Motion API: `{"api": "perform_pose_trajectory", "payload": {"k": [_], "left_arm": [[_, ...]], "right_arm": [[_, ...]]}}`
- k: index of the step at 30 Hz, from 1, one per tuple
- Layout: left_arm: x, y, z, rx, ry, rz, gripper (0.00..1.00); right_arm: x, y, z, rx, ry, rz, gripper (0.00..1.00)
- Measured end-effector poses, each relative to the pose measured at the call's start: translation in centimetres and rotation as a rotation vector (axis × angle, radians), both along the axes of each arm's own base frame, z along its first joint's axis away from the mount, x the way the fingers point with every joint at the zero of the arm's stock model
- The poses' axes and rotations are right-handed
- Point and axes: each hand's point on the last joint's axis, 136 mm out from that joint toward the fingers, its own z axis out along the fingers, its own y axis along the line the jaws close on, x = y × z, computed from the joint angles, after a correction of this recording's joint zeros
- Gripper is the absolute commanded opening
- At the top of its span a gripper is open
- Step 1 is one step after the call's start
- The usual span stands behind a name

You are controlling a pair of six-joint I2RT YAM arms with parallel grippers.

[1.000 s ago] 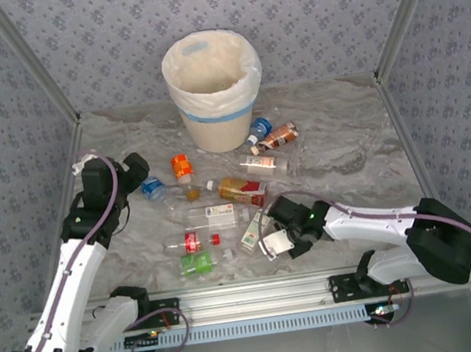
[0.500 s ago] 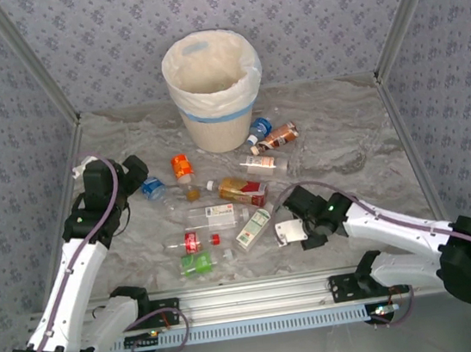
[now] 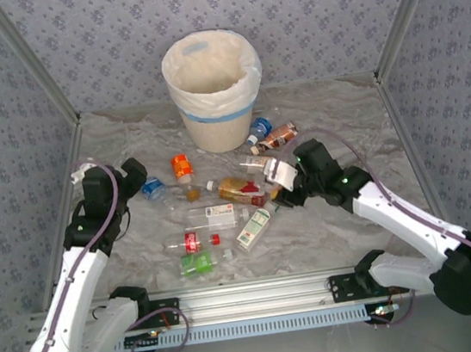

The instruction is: Put the plastic bottles in the bin

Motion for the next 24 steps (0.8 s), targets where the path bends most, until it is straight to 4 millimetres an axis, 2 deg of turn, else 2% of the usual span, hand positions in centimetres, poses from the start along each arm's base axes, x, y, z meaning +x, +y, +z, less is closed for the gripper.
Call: {"api": "perform_pose_trajectory", "payload": {"k": [4, 7, 10, 13, 15, 18, 21, 24], "left_arm": [[-0.2, 0.1, 0.3, -0.003, -0.012, 0.003, 0.99], [-0.4, 0.2, 0.5, -0.002, -0.022, 0.007, 1.0], [-0.6, 0.4, 0.8, -0.005, -0.033, 0.013, 1.0], [-0.7, 0.5, 0.9, -0.007, -0.038, 0.019, 1.0], [-0.7, 0.5, 0.9, -0.007, -0.039, 0.019, 0.99], [-0.8, 0.5, 1.0, -0.008, -0.041, 0.019, 1.0], [-1.0, 0.5, 1.1, -0.009, -0.046, 0.019, 1.0], [-1.3, 0.6, 1.3, -0.01, -0.052, 0.019, 0.99]], "right_arm": [[2.4, 2.7, 2.4, 0.181, 0.055, -0.04, 0.36], [4.1, 4.5, 5.1, 0.284, 0.071, -0.065, 0.35], [6.7, 6.0, 9.4, 0.377, 0.044, -0.097, 0.35], [9.1, 7.4, 14.6, 0.477, -0.019, -0.108, 0.35], [10.5, 8.1, 17.9, 0.531, -0.068, -0.114, 0.36], [12.6, 8.7, 21.7, 0.595, -0.134, -0.13, 0.38], [15.1, 8.9, 24.4, 0.642, -0.174, -0.164, 0.39], [17.8, 8.7, 25.8, 0.682, -0.193, -0.218, 0.39]]}}
